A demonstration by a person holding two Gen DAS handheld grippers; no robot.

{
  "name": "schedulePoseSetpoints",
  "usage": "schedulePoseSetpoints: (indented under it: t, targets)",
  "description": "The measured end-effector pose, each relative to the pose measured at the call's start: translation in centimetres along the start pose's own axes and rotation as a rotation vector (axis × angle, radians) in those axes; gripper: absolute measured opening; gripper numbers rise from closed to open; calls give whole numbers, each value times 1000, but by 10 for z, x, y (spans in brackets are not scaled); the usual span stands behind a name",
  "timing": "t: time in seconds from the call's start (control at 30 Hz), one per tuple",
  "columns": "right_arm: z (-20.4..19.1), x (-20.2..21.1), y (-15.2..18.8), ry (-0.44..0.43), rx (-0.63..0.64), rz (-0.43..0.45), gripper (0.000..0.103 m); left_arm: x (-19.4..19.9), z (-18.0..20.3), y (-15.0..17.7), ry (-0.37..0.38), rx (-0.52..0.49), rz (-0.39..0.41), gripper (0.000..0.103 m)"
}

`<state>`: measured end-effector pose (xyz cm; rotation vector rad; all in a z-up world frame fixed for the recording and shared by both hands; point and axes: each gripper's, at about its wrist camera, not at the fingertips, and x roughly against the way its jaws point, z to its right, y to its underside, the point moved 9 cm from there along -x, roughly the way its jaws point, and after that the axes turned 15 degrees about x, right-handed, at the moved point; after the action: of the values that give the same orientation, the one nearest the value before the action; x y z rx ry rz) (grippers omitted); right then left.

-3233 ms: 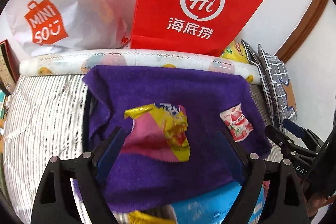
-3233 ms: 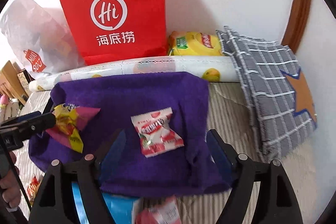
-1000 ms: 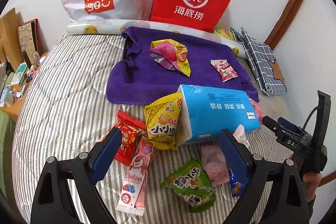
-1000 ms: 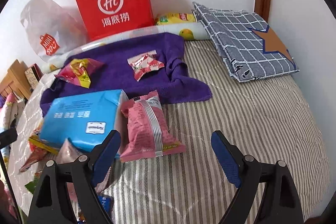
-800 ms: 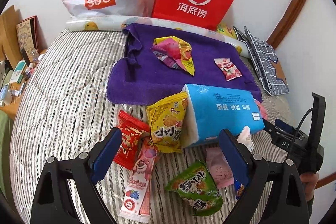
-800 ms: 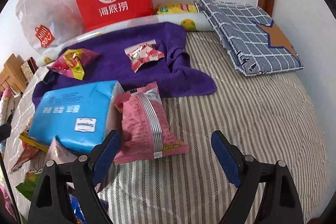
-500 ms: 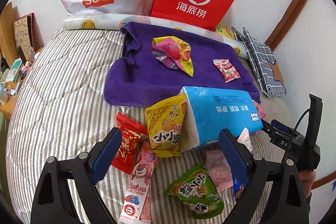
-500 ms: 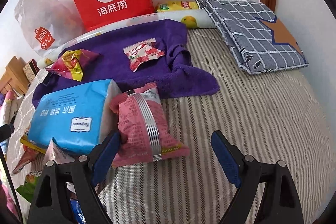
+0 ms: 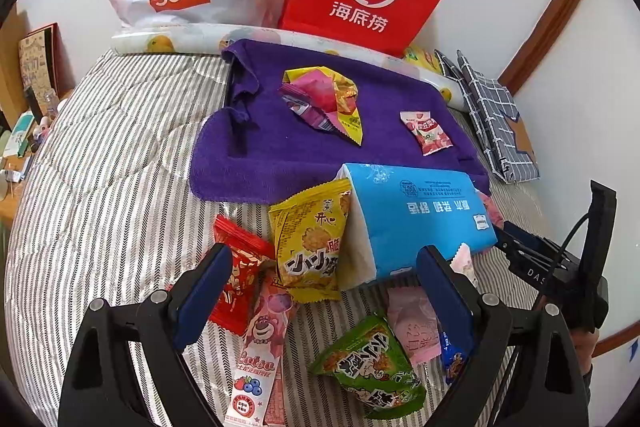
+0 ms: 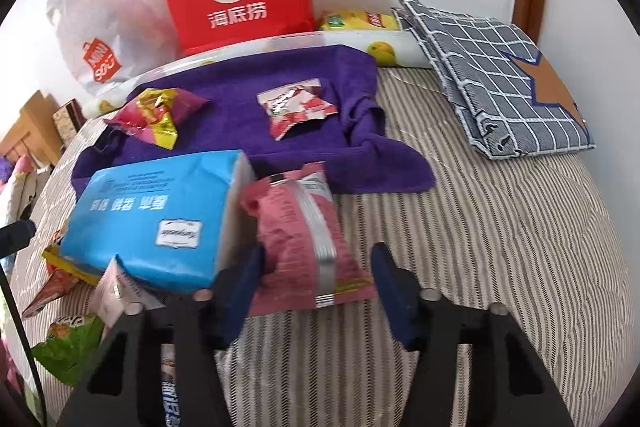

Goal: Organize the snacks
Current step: 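Move right tool to the pink packet beside the blue tissue box, then close right tool on the pink packet and lift it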

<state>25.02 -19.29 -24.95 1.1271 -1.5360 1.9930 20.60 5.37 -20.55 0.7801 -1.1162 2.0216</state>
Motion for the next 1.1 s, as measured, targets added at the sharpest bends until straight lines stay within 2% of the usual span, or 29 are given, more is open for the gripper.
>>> schedulePoseSetpoints:
  t: [0.23,0.43,0.67,0.97,1.1]
  targets:
    - [0,3,5,-5,-16,2,46,1,-4,-1,7,10,-1,92]
    - [7,6,3,41,-10,13,47,0,-8,-2,6,20,-1,92]
    - [3,-5,7,37,10,-28,56,1,-9,-2,7,17,1,92]
    - [0,-14,14,65,10,-48,56,-1,-9,0,-2,13,-9,92]
    - [-1,-13,13,73,22,-35,51,-3,-8,0,-6,12,-13,92]
